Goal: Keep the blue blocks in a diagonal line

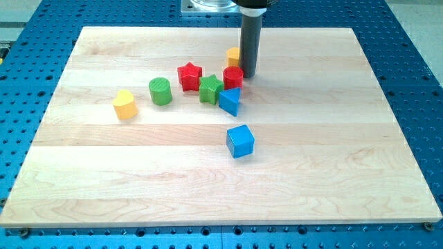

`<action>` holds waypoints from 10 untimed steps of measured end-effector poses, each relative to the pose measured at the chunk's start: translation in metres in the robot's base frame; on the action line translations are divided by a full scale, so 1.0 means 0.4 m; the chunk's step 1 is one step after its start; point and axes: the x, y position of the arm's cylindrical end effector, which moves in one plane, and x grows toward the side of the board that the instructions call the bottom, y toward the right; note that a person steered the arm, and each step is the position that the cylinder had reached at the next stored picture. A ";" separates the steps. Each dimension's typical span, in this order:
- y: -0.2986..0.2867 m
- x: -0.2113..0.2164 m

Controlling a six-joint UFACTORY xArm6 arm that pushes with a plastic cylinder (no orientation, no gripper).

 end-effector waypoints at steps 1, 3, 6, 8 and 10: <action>0.144 0.073; 0.498 0.293; 0.638 0.354; 0.654 0.356; 0.651 0.368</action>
